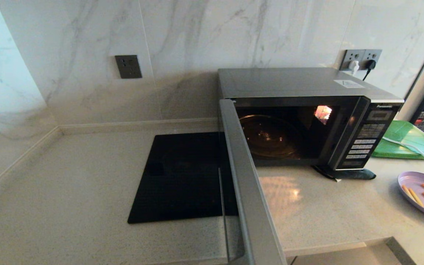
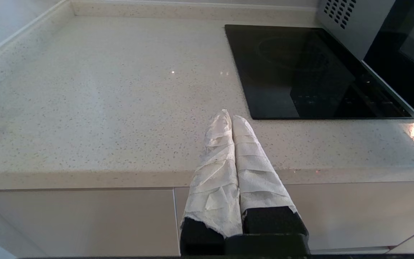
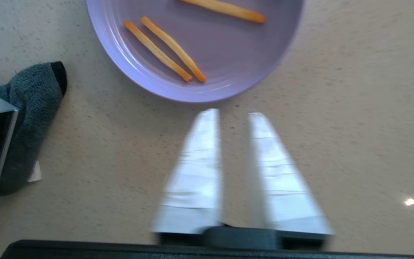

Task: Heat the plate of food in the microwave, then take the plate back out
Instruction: Put the plate in the microwave oven

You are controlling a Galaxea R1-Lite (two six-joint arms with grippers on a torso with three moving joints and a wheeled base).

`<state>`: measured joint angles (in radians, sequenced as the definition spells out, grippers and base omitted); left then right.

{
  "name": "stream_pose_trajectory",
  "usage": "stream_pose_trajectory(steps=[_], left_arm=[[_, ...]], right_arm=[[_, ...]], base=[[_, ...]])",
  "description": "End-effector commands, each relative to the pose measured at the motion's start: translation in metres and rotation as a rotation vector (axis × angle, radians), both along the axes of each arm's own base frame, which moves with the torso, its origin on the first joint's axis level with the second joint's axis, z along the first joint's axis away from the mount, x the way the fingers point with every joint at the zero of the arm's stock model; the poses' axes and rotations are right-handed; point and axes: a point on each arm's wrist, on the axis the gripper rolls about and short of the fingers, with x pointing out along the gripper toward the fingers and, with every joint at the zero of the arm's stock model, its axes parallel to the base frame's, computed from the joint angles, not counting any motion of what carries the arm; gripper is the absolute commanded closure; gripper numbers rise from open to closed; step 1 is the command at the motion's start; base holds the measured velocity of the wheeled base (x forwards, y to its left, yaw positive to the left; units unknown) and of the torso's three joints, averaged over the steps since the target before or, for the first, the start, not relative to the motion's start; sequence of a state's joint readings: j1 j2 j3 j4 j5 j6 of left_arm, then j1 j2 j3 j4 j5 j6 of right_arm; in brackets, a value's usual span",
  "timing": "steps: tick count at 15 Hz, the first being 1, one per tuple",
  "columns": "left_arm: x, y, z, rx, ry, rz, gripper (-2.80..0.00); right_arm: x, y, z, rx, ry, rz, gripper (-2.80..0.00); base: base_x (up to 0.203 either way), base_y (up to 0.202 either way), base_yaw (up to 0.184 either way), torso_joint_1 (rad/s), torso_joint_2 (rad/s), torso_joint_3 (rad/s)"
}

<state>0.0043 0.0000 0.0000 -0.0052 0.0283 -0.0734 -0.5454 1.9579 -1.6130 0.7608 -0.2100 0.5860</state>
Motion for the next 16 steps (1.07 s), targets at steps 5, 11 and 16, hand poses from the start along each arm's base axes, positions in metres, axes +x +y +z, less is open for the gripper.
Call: stream_pose_trajectory(steps=[5,11,16], left_arm=[[0.000,0.000,0.000,0.000,0.001,0.001,0.00],[0.000,0.000,0.000,0.000,-0.001,0.001,0.00],[0.000,0.000,0.000,0.000,0.001,0.001,0.00]], right_arm=[[-0.024,-0.043,-0.011,0.178,-0.093,-0.109,-2.80],[-0.054,-0.055,-0.033,0.281,-0.031,-0.267,-2.80],[-0.061,-0.048,-0.023,0.324,0.040,-0.201,-2.80]], base=[[0.000,0.000,0.000,0.000,0.00,0.000],[0.000,0.000,0.000,0.000,0.00,0.000],[0.000,0.000,0.000,0.000,0.00,0.000]])
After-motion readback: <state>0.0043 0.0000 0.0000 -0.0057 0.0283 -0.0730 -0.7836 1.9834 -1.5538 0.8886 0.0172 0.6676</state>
